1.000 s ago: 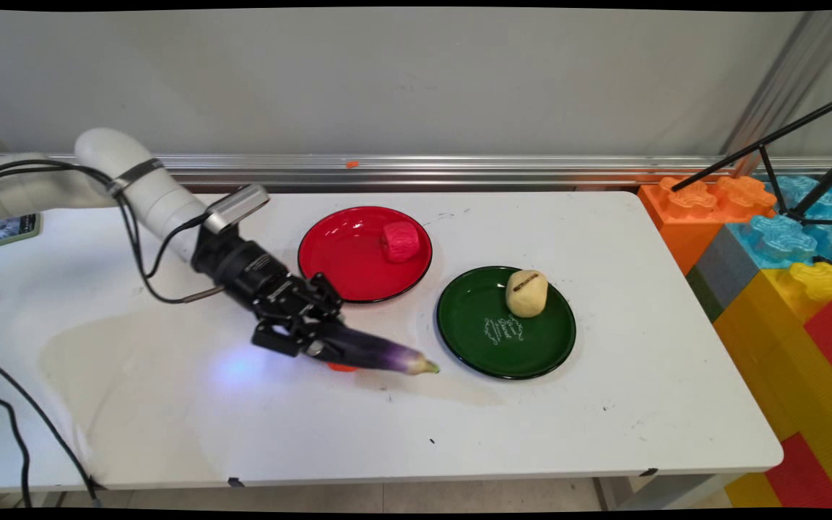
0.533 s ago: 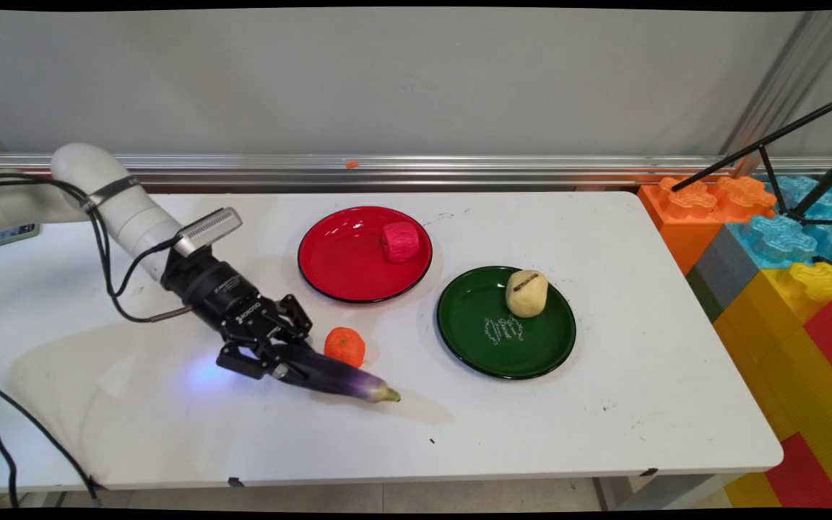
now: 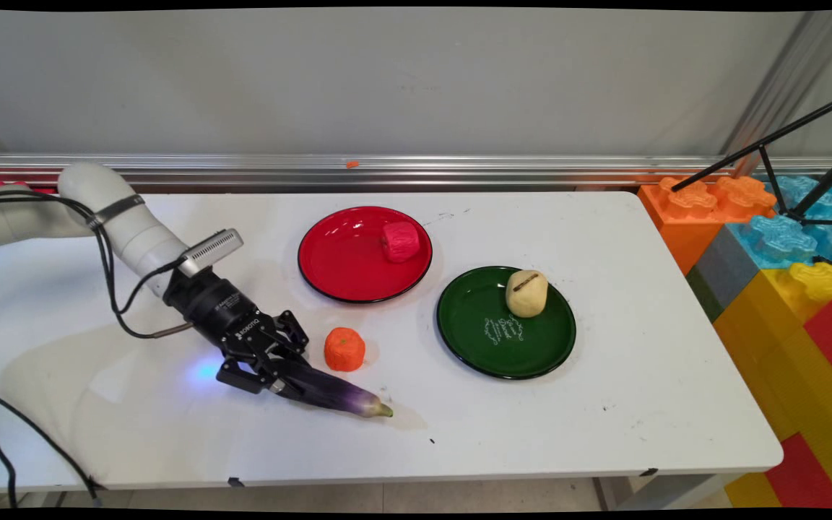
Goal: Place the picked object on the table
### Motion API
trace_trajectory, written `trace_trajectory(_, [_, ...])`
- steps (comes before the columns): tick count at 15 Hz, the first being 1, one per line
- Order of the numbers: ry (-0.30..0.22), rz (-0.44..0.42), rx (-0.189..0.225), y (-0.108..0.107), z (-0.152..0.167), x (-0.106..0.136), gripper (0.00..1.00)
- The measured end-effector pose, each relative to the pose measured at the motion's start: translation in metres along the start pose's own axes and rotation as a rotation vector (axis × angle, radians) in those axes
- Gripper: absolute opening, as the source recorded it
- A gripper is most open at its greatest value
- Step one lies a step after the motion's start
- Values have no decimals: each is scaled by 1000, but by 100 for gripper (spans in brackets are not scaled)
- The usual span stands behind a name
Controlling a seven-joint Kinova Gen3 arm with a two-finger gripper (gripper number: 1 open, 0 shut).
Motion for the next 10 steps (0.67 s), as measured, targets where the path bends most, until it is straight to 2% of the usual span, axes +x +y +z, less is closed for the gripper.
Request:
trace_trajectory(4, [-6, -4, 7, -6, 5, -10, 0])
trace_trajectory(5, [-6, -4, 9, -7, 5, -12, 100])
trace_trajectory(10, [-4, -7, 14, -7, 1, -19, 100])
